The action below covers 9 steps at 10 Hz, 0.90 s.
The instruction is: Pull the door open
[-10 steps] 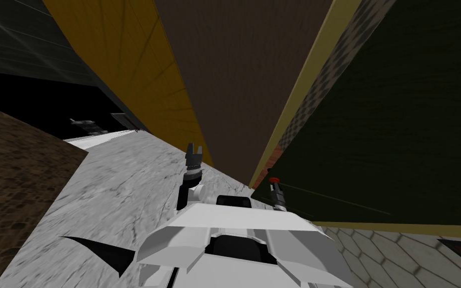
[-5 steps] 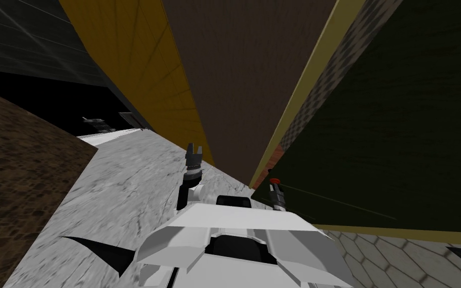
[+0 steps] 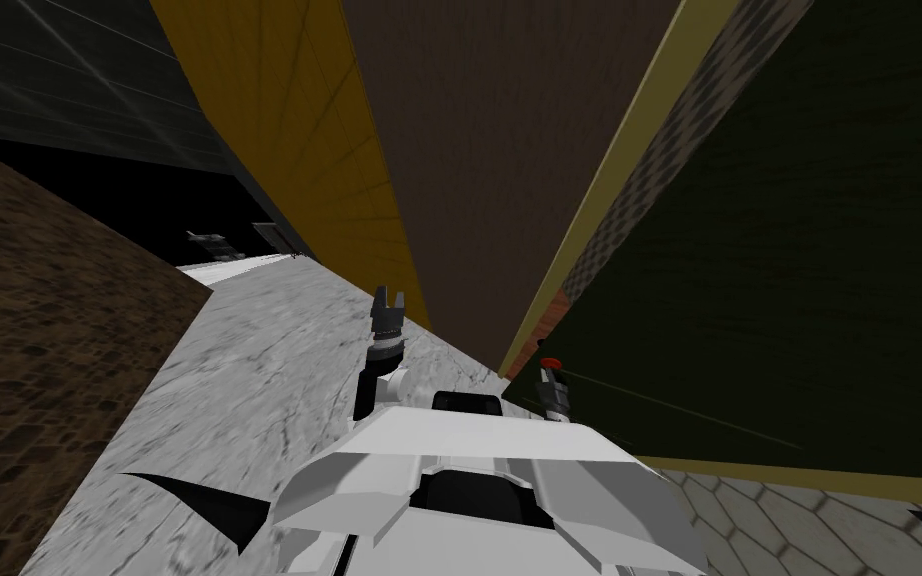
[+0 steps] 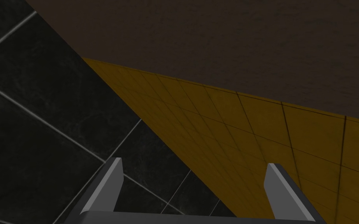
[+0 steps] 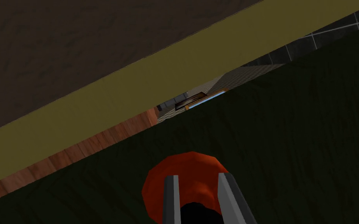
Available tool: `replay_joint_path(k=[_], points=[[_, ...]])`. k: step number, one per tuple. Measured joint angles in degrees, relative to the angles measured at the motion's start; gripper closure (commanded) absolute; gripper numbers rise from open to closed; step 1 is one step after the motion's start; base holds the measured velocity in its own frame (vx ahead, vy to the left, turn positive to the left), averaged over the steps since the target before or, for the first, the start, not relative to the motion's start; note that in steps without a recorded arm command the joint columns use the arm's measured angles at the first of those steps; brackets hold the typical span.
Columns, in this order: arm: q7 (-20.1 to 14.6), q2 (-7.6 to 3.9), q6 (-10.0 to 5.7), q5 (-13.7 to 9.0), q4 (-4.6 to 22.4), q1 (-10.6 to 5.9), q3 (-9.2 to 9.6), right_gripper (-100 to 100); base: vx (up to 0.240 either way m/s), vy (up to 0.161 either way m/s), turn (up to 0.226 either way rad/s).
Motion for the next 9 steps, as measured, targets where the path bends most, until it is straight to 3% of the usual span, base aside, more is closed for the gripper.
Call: replay_joint_path(k=[1, 9], points=[[-1.4, 0.04, -0.20, -0.4, -0.4, 0.15, 0.17, -100, -0.046, 0.020, 0.068], [-12.7, -1.21, -0.41, -5.8, -1.3, -0.33, 2.49, -100, -0.066, 0.021, 0.042]])
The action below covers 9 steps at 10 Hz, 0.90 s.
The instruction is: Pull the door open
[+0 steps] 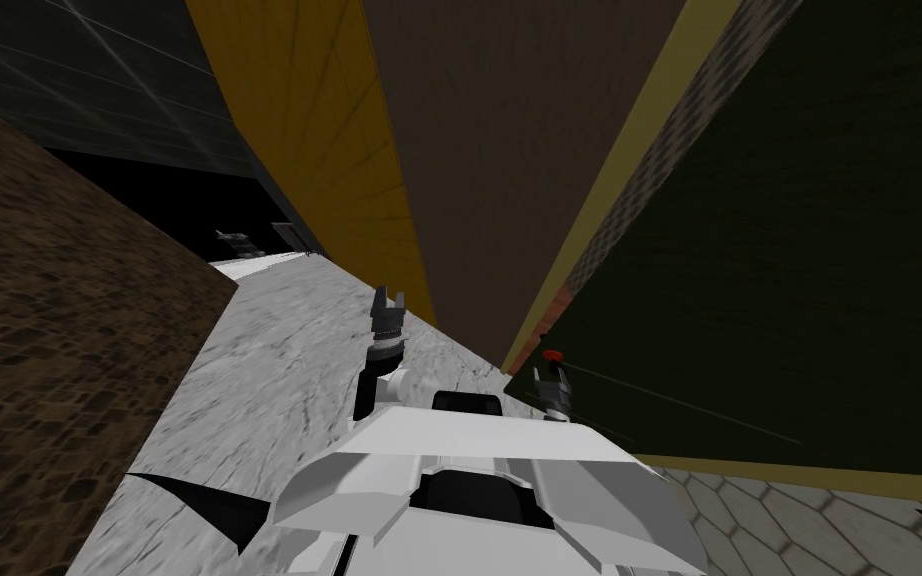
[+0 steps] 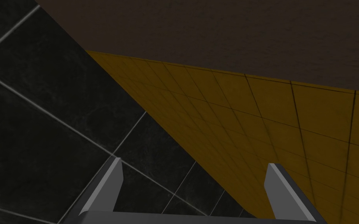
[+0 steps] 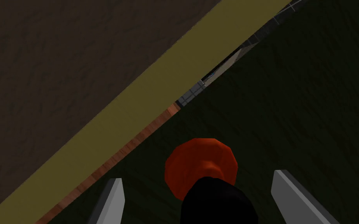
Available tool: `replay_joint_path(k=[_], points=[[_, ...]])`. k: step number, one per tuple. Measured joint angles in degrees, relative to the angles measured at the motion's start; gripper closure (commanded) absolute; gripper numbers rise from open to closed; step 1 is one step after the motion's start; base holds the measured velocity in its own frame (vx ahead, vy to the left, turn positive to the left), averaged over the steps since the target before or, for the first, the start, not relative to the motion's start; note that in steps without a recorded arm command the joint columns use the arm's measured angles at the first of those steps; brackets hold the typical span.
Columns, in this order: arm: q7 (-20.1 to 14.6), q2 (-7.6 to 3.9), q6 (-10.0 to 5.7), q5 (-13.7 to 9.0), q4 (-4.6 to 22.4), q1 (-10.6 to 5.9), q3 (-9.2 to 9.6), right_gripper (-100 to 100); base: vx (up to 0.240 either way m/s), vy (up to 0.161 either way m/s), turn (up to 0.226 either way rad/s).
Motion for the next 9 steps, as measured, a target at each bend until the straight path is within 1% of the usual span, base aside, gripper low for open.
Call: replay_joint_path(k=[4, 5, 9], points=[[-5.9, -0.67, -0.11, -2.8, -0.4, -0.32, 1.21, -100, -0.067, -0.001, 0.049], [-7.6, -0.92, -0.14, -3.8, -0.6, -0.35, 1.64, -100, -0.059, 0.000, 0.022], [-13.0, -1.50, -0.24, -6.3, -1.0, -0.54, 2.70, -100, -0.056, -0.004, 0.042]])
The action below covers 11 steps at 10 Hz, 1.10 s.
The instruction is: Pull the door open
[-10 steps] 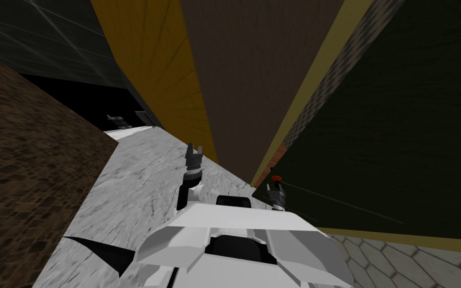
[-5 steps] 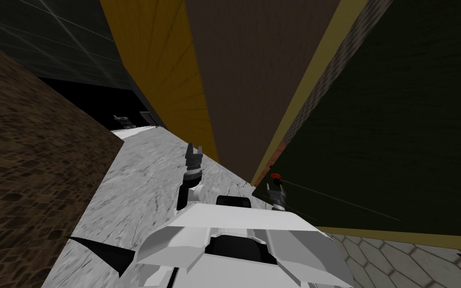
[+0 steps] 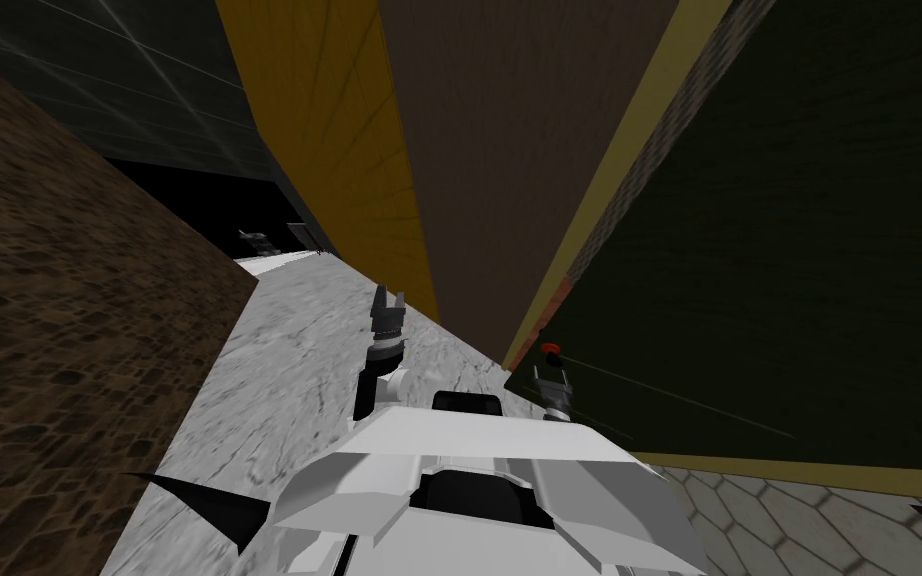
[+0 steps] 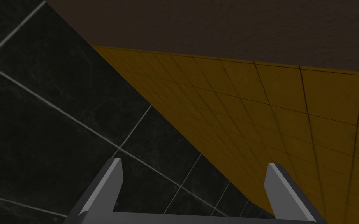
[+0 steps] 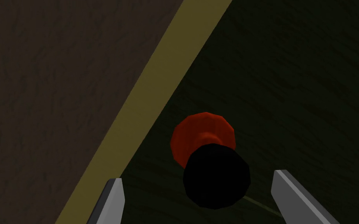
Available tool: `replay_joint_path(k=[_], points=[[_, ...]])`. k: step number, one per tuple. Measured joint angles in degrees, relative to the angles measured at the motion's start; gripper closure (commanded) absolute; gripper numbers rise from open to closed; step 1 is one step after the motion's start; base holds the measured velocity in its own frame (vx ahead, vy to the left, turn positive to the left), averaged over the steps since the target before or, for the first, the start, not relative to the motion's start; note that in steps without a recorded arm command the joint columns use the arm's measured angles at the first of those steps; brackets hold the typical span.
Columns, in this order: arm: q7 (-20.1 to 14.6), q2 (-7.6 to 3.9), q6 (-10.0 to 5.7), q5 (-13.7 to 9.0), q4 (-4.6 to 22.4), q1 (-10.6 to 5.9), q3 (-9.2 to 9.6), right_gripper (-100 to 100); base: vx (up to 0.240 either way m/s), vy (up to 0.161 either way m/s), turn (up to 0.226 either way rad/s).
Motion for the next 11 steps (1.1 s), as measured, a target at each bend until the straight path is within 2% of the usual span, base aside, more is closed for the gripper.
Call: replay_joint_path(k=[11], points=[[-15.7, -1.81, -0.25, -7.8, -1.3, -0.71, 3.38, -100, -0.065, -0.009, 0.038]])
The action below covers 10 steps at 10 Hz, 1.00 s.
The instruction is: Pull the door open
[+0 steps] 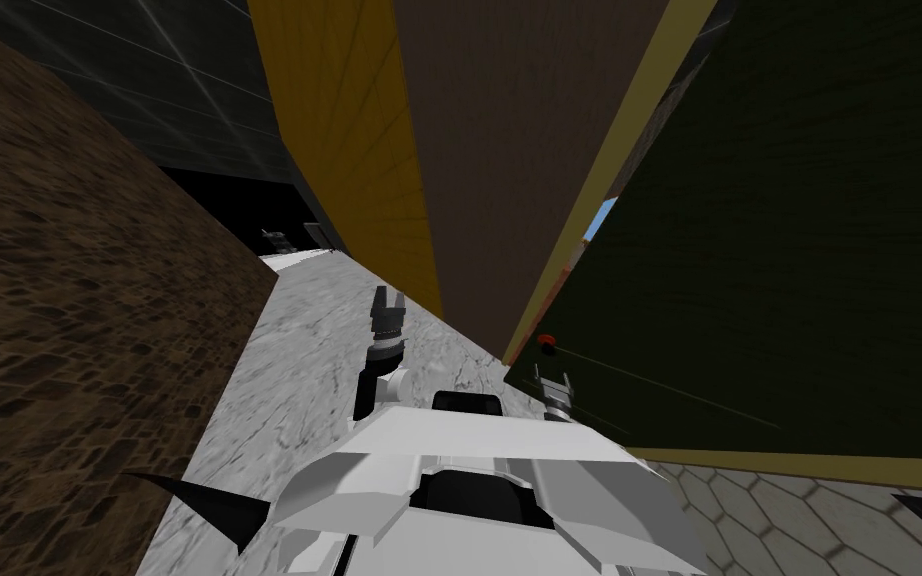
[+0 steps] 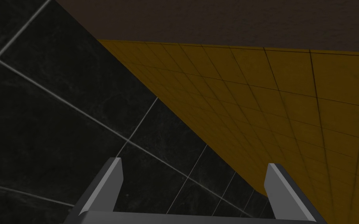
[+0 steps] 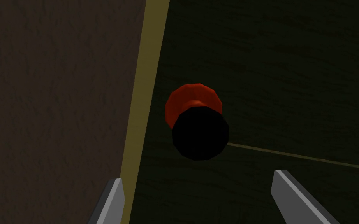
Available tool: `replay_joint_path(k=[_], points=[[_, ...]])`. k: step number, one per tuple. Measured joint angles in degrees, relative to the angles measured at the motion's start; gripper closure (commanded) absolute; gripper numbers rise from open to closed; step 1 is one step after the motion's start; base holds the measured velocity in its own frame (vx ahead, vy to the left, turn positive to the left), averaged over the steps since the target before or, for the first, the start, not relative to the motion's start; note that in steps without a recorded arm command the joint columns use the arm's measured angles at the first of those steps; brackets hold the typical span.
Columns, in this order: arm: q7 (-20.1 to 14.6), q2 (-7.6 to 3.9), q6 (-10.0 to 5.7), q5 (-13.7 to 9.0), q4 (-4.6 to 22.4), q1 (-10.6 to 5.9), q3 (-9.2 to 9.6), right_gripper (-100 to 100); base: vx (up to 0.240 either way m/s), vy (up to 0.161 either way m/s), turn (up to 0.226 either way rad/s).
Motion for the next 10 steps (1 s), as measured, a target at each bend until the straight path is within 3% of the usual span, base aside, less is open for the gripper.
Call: replay_joint_path(k=[8, 10], points=[[-10.5, -1.12, -0.23, -4.8, -0.7, -0.43, 2.16, -100, -0.057, -0.006, 0.024], [-11.5, -1.55, -0.24, -5.0, 0.1, -0.67, 1.93, -100, 0.120, 0.009, 0.058]])
